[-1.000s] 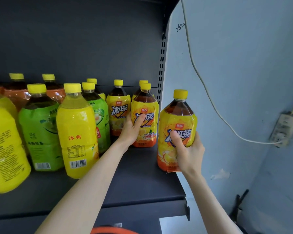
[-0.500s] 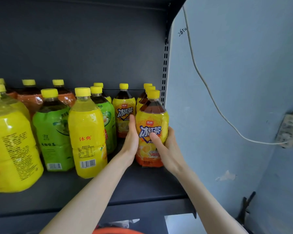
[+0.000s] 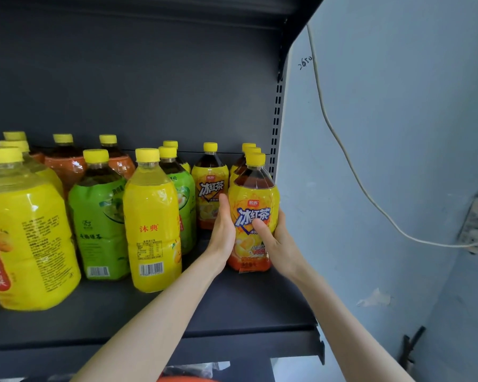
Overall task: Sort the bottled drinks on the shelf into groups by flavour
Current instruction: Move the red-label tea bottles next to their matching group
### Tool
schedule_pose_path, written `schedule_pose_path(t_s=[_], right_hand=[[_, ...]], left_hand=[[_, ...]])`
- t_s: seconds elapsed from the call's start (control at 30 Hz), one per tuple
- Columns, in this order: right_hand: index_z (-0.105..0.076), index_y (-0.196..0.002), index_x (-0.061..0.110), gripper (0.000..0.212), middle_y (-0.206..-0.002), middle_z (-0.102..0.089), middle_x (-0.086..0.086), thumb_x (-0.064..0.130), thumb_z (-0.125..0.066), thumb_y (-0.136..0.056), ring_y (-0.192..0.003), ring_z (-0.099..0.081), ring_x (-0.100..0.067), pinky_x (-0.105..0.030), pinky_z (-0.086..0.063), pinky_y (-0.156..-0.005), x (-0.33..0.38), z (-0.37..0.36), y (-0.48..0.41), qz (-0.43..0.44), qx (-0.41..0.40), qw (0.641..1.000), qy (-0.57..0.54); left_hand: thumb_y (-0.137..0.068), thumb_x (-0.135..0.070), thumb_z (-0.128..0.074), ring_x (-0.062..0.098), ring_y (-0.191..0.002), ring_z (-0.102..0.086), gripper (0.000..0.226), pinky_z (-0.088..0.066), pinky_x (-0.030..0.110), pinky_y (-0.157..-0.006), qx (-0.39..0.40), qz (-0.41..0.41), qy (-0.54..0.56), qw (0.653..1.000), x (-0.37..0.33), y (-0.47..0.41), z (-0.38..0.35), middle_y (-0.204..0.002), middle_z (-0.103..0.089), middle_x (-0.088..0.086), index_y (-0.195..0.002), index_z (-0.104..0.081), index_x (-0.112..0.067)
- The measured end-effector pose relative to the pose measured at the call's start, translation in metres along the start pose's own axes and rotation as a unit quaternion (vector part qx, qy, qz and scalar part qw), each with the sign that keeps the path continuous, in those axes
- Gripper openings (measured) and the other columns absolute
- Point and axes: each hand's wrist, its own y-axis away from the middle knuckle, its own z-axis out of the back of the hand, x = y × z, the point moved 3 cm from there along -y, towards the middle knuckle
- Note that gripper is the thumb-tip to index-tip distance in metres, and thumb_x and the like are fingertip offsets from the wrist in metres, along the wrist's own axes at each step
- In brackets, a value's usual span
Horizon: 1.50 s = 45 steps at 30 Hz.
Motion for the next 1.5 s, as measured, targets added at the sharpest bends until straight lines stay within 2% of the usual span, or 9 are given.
schedule_pose_path(t_s=[0.13, 0.23, 0.33, 0.4, 0.7, 1.03, 1.27, 1.4, 1.5], right_hand=[[-0.027, -0.132, 0.037, 0.063, -0.122, -0.056, 0.015, 0.053, -0.054, -0.077, -0.104, -0.062, -0.002, -0.027, -0.054, -0.089, 0.005, 0.002, 0.001, -0.002, 0.014, 1.000, 0.008], [-0.016, -0.147, 0.030, 0.088, -0.127, -0.056, 0.013, 0.046, -0.065, -0.076, -0.107, -0.062, 0.001, -0.031, -0.054, -0.092, 0.006, 0.010, 0.004, -0.007, 0.034, 0.999, 0.015], [-0.012, -0.149, 0.029, 0.093, -0.122, -0.054, 0.021, 0.018, -0.074, -0.080, -0.103, -0.060, 0.010, -0.019, -0.053, -0.083, 0.007, 0.016, 0.006, 0.008, 0.064, 0.997, 0.045], [-0.013, -0.149, 0.027, 0.094, -0.120, -0.054, 0.024, 0.010, -0.074, -0.080, -0.104, -0.059, 0.011, -0.023, -0.053, -0.088, 0.006, 0.017, 0.006, 0.012, 0.072, 0.996, 0.059], [-0.007, -0.152, 0.030, 0.103, -0.124, -0.055, 0.023, 0.036, -0.073, -0.072, -0.112, -0.061, -0.005, -0.037, -0.052, -0.096, 0.005, 0.014, 0.009, 0.016, 0.069, 0.994, 0.081], [-0.006, -0.151, 0.033, 0.102, -0.133, -0.055, 0.009, 0.045, -0.070, -0.072, -0.116, -0.061, -0.016, -0.045, -0.050, -0.099, 0.000, 0.014, 0.006, 0.002, 0.071, 0.993, 0.099], [0.000, -0.152, 0.031, 0.098, -0.138, -0.051, 0.008, 0.035, -0.070, -0.083, -0.118, -0.057, -0.013, -0.036, -0.049, -0.099, 0.006, 0.016, 0.009, -0.018, 0.072, 0.985, 0.159], [-0.019, -0.149, 0.030, 0.081, -0.141, -0.050, 0.004, 0.042, -0.067, -0.085, -0.121, -0.055, -0.020, -0.039, -0.049, -0.097, 0.024, 0.016, 0.028, -0.001, 0.003, 0.970, 0.244], [-0.033, -0.144, 0.021, 0.060, -0.137, -0.053, 0.000, 0.031, -0.061, -0.092, -0.117, -0.056, -0.023, -0.039, -0.048, -0.094, 0.044, 0.019, 0.048, 0.050, -0.065, 0.954, 0.289]], left_hand=[[-0.097, -0.054, -0.011, 0.009, -0.107, -0.052, 0.058, -0.044, 0.021, -0.083, 0.001, -0.001, -0.029, 1.000, -0.004, 0.002, 0.005, -0.119, -0.054, -0.006, -0.138, -0.040, -0.028], [-0.090, -0.065, -0.022, 0.003, -0.117, -0.049, 0.064, -0.039, 0.023, -0.097, 0.011, -0.028, -0.049, 0.998, -0.008, 0.005, 0.010, -0.128, -0.050, -0.014, -0.142, -0.035, -0.029], [-0.085, -0.049, -0.052, -0.015, -0.093, -0.058, 0.061, -0.047, 0.007, -0.075, 0.046, -0.087, -0.097, 0.990, -0.021, 0.011, 0.010, -0.115, -0.055, -0.023, -0.140, -0.033, -0.029], [-0.084, -0.028, -0.065, -0.017, -0.086, -0.059, 0.064, -0.047, 0.006, -0.065, 0.054, -0.107, -0.111, 0.987, -0.023, 0.009, 0.011, -0.109, -0.058, -0.019, -0.140, -0.035, -0.026], [-0.082, -0.023, -0.070, -0.021, -0.083, -0.057, 0.072, -0.045, 0.004, -0.064, 0.032, -0.129, -0.156, 0.979, -0.019, 0.006, 0.012, -0.106, -0.057, -0.022, -0.143, -0.032, -0.021], [-0.082, -0.027, -0.069, -0.017, -0.088, -0.059, 0.074, -0.047, 0.006, -0.067, 0.027, -0.131, -0.160, 0.978, -0.013, 0.004, 0.011, -0.109, -0.058, -0.020, -0.144, -0.030, -0.022], [-0.082, -0.029, -0.069, -0.016, -0.085, -0.059, 0.062, -0.047, 0.006, -0.065, 0.031, -0.103, -0.186, 0.977, -0.024, 0.013, 0.009, -0.104, -0.056, -0.025, -0.135, -0.036, -0.032], [-0.083, -0.030, -0.070, 0.007, -0.107, -0.056, 0.062, -0.048, 0.025, -0.089, 0.018, -0.098, -0.241, 0.965, -0.031, 0.027, 0.015, -0.118, -0.059, -0.013, -0.138, -0.040, -0.027], [-0.086, -0.025, -0.066, 0.008, -0.101, -0.058, 0.046, -0.047, 0.022, -0.086, -0.031, -0.116, -0.290, 0.949, -0.037, 0.047, 0.026, -0.109, -0.060, -0.009, -0.129, -0.053, -0.017]])
